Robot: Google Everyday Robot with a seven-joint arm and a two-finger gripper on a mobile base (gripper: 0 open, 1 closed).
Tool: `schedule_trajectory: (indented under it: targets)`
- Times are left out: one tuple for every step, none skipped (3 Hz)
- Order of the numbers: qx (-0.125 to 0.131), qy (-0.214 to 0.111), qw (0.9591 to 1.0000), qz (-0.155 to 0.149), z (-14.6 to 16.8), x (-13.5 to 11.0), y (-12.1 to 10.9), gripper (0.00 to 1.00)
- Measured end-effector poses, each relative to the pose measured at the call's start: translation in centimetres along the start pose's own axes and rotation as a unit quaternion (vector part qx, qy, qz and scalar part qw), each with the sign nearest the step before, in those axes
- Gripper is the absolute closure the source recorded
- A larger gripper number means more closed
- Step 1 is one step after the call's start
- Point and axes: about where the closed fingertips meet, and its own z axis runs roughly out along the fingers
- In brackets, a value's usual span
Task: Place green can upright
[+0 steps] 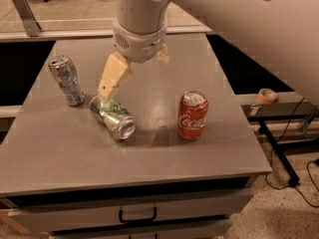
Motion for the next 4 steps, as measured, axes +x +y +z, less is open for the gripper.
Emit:
schedule_trajectory:
  targets:
    - [-0.001,-0.002,1.0000,0.007,0.0,-0.1,0.0,0.00]
    - [-0.005,0.019,0.9998,0.005,0.4,-0.3,1.2,0.00]
    - [-0.004,0.037,0.9993,0.003,1.6,-0.9,2.9,0.00]
    - [-0.002,0.044,0.9990,-0.001,2.9,-1.4,4.1,0.00]
